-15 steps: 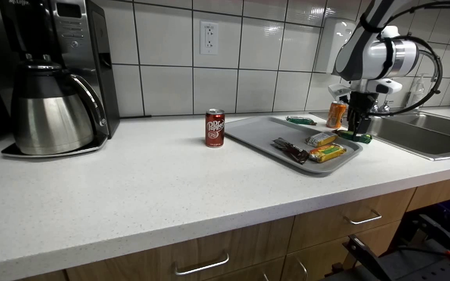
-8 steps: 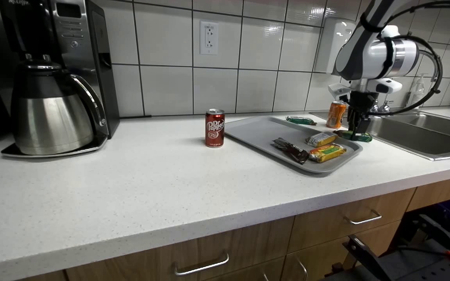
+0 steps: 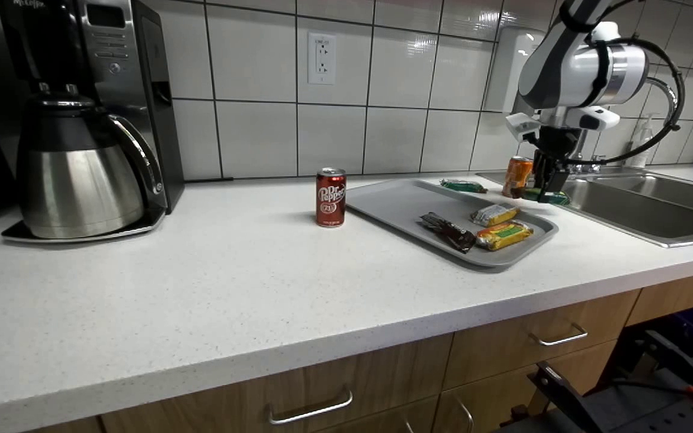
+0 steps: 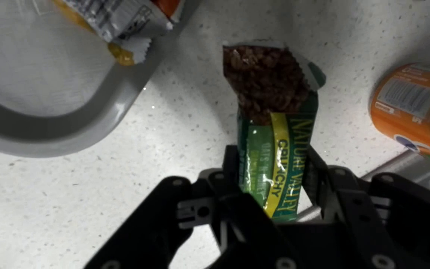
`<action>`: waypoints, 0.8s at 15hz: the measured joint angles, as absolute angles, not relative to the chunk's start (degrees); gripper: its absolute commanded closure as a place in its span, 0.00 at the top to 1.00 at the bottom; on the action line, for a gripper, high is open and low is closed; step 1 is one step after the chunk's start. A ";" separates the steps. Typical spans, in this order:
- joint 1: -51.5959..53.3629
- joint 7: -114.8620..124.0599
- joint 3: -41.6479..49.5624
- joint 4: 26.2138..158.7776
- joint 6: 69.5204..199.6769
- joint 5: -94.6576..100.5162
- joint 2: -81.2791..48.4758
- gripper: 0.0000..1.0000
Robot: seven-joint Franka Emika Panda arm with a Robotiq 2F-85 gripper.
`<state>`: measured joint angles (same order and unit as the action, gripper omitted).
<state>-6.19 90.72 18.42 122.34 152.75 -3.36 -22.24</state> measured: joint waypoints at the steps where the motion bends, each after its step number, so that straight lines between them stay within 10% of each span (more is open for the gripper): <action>1: -5.82 90.68 18.41 122.34 152.72 -3.25 -21.91 0.18; 12: -1.91 86.54 16.33 121.68 150.83 -1.27 -20.95 0.18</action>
